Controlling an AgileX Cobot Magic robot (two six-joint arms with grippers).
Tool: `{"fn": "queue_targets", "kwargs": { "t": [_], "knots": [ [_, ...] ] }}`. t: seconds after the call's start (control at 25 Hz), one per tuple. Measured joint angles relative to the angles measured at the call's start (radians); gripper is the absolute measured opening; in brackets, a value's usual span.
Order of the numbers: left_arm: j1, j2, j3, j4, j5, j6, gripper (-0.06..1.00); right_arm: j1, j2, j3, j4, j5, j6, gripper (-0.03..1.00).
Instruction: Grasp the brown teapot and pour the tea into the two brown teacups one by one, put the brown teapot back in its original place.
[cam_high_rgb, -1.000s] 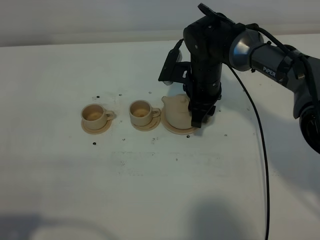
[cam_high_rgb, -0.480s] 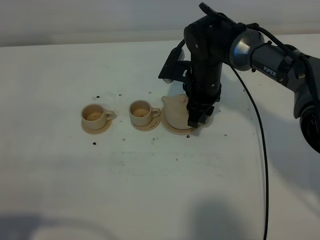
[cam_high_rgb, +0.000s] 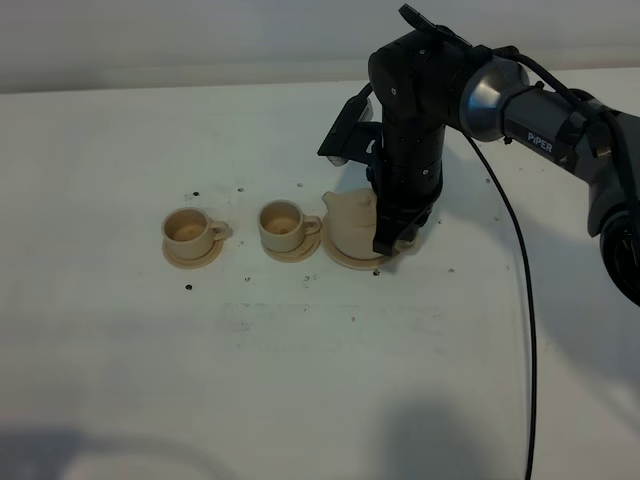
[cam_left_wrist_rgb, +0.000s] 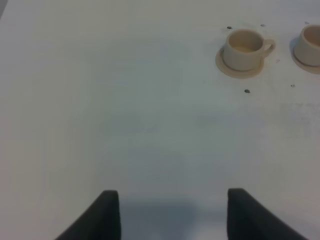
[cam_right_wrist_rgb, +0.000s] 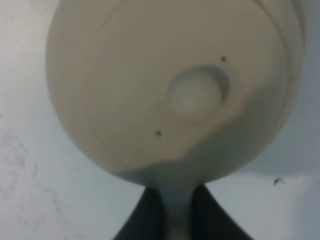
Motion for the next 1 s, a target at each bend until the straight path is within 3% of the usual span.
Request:
{"fn": "queue_targets", "kwargs": {
  "t": [0.68,1.0],
  "knots": [
    [0.000,0.000,0.000,0.000,0.000,-0.001,0.47,-0.002,-0.018,0.003,0.063,-0.007,0.049,0.12],
    [0.000,0.000,0.000,0.000,0.000,-0.001,0.47,0.001,-0.040,0.003,0.037,-0.009,0.073,0.12]
  ]
}}
